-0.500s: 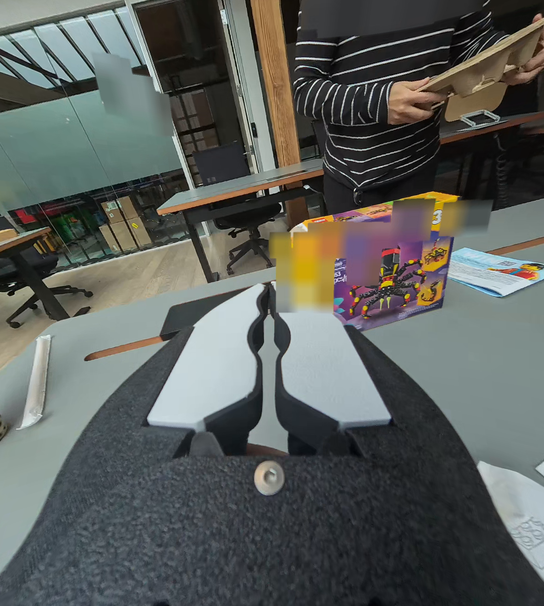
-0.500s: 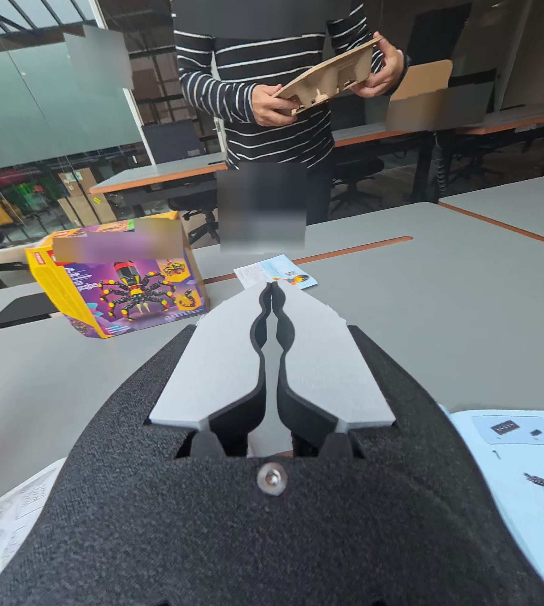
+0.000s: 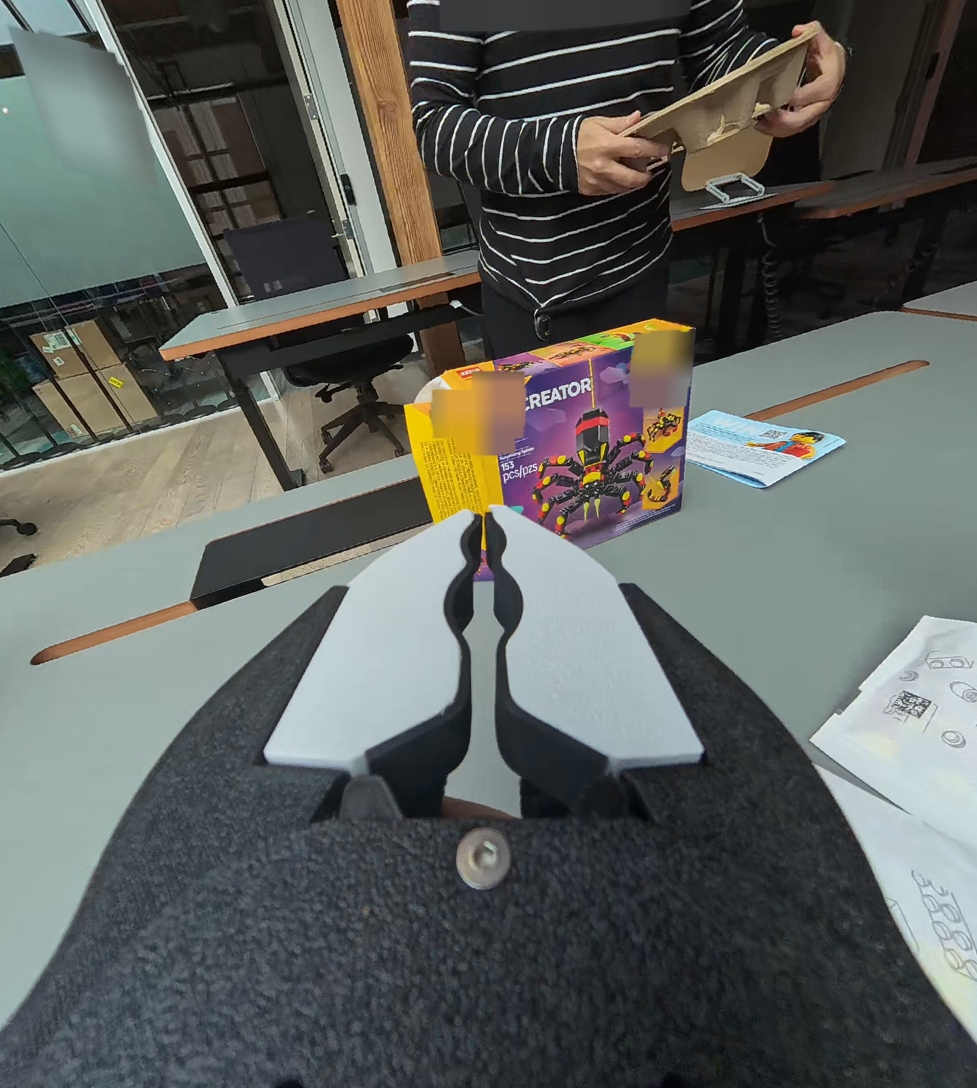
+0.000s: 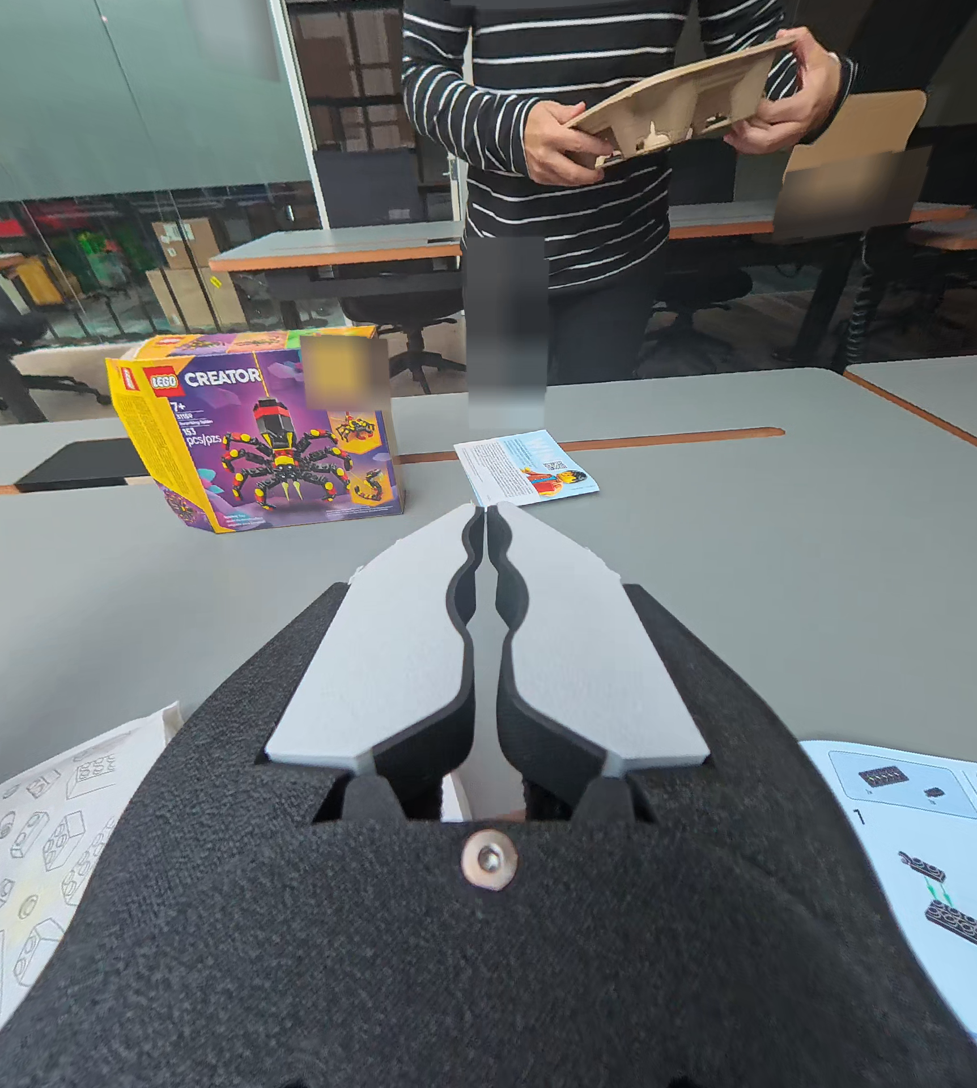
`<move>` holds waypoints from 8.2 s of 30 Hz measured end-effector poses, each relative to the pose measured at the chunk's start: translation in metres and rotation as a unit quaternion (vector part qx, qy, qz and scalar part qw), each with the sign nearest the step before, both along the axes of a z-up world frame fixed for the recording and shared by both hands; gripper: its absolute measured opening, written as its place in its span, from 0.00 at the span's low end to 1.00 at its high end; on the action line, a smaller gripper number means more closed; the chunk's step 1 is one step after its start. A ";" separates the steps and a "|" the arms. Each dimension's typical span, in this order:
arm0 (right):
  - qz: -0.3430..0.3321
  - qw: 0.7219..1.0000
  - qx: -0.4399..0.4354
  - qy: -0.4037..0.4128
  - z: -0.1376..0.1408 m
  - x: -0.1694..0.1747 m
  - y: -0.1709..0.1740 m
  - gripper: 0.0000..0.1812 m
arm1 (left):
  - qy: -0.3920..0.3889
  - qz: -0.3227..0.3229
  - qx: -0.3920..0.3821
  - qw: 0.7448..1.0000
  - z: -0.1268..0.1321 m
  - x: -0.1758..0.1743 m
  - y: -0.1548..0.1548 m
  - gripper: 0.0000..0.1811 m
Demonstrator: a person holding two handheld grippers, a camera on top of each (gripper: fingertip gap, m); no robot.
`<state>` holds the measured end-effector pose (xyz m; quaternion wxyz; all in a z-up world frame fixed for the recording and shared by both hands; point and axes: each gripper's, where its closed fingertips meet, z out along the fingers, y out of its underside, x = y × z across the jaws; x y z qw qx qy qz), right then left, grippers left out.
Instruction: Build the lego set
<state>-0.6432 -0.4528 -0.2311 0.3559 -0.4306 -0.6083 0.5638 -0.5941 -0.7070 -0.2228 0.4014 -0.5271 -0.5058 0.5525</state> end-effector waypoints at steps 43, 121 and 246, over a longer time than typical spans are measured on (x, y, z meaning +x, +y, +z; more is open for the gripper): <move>0.153 0.959 0.202 0.131 -0.041 0.037 -0.037 0.16 | 0.097 -0.125 -0.211 0.965 -0.031 0.063 -0.002 0.03; 0.049 0.997 0.064 -0.009 -0.005 0.005 -0.013 0.22 | -0.038 -0.061 -0.018 0.997 -0.005 -0.013 0.035 0.28; 0.181 0.975 0.069 0.109 0.270 0.038 0.150 0.15 | -0.024 -0.277 0.003 0.960 0.148 0.043 -0.026 0.27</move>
